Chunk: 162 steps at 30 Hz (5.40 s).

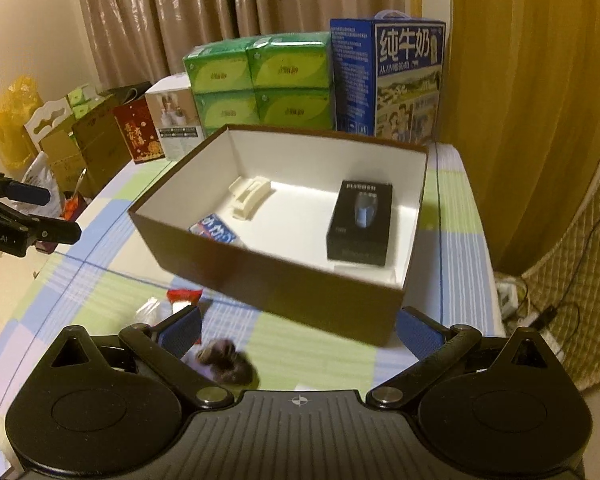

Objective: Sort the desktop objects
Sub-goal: 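Withdraw both grippers from the box toward the loose items on the table, then grasp the white pill bottle with the right gripper while left grasps the cotton swab bag, then lift and carry the pill bottle and cotton swab bag over the brown box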

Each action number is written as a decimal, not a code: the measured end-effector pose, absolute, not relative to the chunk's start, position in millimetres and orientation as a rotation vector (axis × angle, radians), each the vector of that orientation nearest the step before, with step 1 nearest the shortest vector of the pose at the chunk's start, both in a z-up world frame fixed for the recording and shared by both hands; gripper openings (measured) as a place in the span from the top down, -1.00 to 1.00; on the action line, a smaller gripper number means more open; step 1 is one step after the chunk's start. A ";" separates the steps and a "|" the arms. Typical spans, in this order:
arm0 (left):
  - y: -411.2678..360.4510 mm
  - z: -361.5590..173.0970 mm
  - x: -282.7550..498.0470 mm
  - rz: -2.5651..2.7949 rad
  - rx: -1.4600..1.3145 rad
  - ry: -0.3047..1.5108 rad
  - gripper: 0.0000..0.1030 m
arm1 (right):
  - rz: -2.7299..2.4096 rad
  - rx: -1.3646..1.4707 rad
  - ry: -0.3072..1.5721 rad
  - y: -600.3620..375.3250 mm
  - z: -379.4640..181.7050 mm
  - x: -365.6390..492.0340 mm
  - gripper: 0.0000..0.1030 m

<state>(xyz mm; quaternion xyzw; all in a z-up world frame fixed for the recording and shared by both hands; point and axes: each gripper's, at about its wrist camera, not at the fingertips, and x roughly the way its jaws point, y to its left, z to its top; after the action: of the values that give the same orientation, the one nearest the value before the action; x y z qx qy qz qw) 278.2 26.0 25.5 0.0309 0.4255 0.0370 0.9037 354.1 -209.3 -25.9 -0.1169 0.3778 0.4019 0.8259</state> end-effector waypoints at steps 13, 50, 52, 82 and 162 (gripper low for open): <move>20.4 9.8 240.9 0.097 0.058 0.908 -0.88 | 0.844 -0.229 0.870 -223.1 -48.0 319.8 -0.96; -9.7 -71.1 235.9 0.023 0.074 1.016 -0.87 | 0.726 -0.229 0.988 -221.5 -119.2 309.0 -0.96; -9.7 -74.1 239.0 0.017 0.073 1.011 -0.87 | 0.716 -0.223 0.980 -221.1 -121.4 310.9 -0.95; -9.1 -110.6 276.6 -0.045 0.122 1.031 -0.87 | 0.625 -0.242 0.925 -203.4 -167.8 359.7 0.14; -16.2 -8.7 322.1 -0.166 0.105 0.832 -0.30 | 0.837 -0.184 0.740 -184.7 -47.2 358.6 0.15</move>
<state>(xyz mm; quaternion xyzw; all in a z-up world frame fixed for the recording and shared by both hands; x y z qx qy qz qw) 322.1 -16.2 -8.7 0.0509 0.4037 -0.0807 0.9099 358.6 -184.7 -47.2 -0.0872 0.3505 0.3963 0.8441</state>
